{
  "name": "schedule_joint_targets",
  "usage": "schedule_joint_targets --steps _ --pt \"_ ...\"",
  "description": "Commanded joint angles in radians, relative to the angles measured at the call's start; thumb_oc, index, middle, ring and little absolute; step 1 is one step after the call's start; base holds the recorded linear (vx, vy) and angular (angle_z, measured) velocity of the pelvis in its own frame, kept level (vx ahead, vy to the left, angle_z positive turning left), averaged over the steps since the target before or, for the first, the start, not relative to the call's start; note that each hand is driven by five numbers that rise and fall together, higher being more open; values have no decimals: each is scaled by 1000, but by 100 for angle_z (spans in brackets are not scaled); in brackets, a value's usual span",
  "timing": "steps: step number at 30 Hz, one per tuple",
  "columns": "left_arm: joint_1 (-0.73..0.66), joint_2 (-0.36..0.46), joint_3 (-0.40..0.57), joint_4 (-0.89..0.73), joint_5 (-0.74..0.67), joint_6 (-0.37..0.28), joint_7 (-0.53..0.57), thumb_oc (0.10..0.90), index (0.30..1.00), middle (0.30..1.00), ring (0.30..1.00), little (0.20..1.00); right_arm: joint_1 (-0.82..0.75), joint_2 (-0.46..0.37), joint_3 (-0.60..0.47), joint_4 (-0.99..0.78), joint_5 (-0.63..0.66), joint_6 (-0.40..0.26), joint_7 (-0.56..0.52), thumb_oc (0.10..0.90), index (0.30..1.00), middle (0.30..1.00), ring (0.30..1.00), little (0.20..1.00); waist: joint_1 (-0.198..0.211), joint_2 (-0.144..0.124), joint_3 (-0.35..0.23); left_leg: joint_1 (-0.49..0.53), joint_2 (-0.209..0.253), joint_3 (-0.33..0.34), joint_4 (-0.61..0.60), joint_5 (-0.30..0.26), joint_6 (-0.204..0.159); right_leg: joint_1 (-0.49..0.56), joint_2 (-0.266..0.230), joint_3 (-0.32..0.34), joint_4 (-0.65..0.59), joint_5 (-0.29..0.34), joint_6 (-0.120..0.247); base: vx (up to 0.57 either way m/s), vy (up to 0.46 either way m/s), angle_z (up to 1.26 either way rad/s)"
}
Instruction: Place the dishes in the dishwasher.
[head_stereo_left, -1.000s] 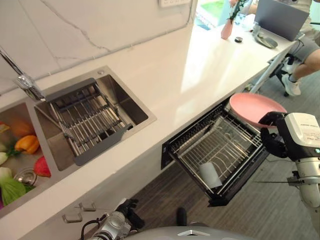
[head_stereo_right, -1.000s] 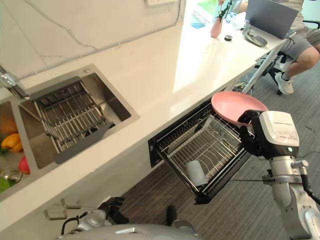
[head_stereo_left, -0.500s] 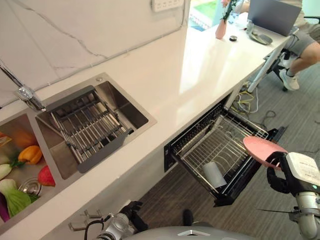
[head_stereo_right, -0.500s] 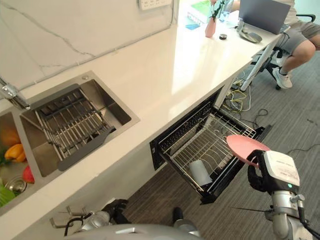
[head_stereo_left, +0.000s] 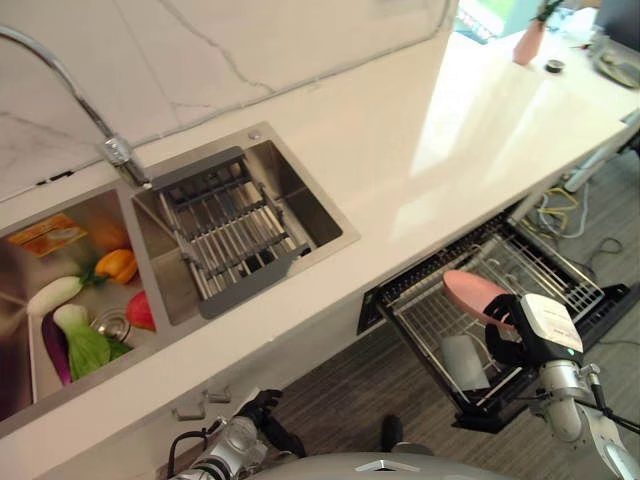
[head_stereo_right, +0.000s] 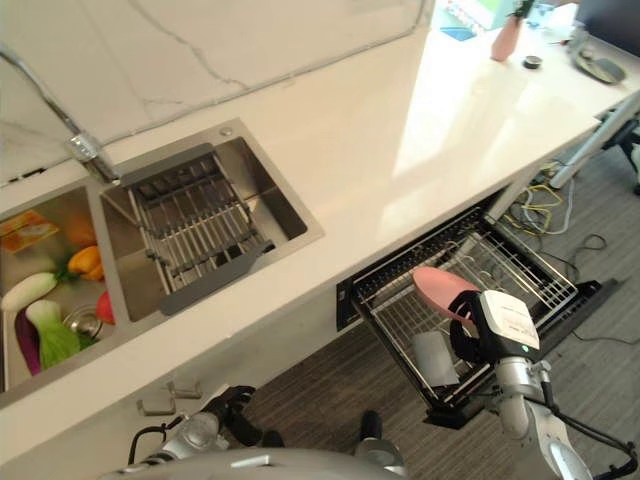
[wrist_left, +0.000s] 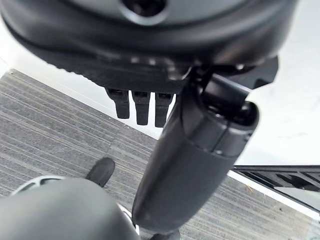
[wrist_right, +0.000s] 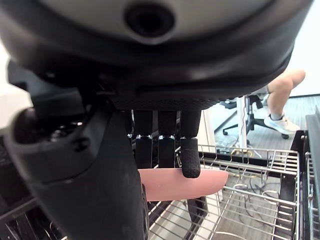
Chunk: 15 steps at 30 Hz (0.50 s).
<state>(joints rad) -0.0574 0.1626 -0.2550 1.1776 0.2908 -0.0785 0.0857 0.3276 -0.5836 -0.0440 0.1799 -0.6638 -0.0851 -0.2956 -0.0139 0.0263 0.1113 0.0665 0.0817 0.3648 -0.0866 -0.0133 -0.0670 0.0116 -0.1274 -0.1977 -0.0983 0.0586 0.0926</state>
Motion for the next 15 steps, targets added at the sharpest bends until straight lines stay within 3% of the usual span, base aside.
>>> schedule_joint_targets --steps 1,5,10,11,15 --pt "-20 19 -8 47 -12 -23 19 800 900 900 900 900 -45 -45 -35 -8 27 10 -103 400 300 300 300 300 4 -38 -56 -47 38 20 101 -55 -12 6 -116 52 156 -124 124 28 11 11" --pt "-9 26 -8 52 -24 -19 27 800 900 900 900 900 -139 -42 -6 205 48 73 -154 400 300 300 300 300 24 -22 -51 -58 25 11 95 -54 -9 2 -128 24 136 -107 129 33 20 17" --pt "-17 28 -12 57 -45 -21 31 800 900 900 900 900 -203 -33 29 343 81 91 -174 400 300 300 300 300 33 -16 -46 -69 16 9 90 -53 -6 -10 -133 18 119 -93 134 9 10 4" --pt "-23 26 -15 63 -54 -21 35 800 900 900 900 900 -220 -24 38 388 96 100 -184 800 900 900 900 900 36 -15 -45 -73 14 9 86 -52 -6 -17 -133 20 115 -89 135 9 7 -4" --pt "-29 22 -18 66 -65 -20 35 800 900 900 900 900 -230 -6 39 429 145 102 -173 800 900 900 900 900 35 -14 -41 -74 13 10 81 -51 -5 -22 -132 20 111 -86 136 10 4 -2"
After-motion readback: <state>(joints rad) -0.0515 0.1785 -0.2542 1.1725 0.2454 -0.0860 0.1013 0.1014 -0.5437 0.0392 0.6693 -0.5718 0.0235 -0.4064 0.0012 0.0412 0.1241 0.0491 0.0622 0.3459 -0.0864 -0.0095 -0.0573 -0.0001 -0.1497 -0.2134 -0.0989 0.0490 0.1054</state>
